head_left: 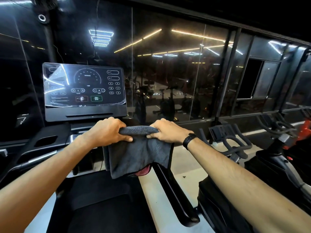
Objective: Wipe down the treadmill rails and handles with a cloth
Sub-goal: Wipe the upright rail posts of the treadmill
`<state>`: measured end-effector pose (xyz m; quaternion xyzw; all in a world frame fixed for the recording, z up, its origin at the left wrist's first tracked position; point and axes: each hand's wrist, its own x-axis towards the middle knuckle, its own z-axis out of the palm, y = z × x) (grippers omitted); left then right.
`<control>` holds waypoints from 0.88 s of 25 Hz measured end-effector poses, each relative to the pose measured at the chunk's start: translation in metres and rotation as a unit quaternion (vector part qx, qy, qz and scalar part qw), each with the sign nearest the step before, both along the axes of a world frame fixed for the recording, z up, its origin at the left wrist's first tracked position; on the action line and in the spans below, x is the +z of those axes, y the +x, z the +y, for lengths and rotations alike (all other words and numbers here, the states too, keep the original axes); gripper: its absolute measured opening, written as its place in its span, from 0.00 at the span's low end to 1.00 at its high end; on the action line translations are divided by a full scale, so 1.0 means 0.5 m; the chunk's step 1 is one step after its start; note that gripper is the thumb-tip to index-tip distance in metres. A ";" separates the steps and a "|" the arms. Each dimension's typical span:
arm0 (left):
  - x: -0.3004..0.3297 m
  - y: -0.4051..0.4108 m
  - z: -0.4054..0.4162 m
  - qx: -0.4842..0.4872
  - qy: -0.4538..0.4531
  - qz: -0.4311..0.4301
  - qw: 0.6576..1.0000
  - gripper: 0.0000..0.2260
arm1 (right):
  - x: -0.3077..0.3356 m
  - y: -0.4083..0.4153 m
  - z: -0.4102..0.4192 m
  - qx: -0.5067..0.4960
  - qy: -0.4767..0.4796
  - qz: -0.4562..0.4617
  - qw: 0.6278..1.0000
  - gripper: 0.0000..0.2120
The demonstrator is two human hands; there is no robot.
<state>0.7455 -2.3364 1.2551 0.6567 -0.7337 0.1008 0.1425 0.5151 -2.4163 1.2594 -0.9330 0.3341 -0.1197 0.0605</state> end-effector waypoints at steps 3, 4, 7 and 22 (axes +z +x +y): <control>-0.007 0.021 0.020 0.001 0.014 0.007 1.000 0.20 | -0.001 0.023 0.009 0.005 0.043 0.007 0.999 0.18; -0.007 0.026 0.028 0.003 0.019 0.012 1.000 0.20 | -0.001 0.028 0.014 0.007 0.048 0.006 0.999 0.18; -0.008 0.034 0.047 0.012 0.037 0.024 0.999 0.21 | -0.003 0.039 0.026 0.014 0.049 0.011 0.999 0.18; -0.023 0.024 0.083 0.018 0.059 0.081 0.995 0.26 | 0.030 0.031 0.044 0.027 0.024 0.072 0.997 0.16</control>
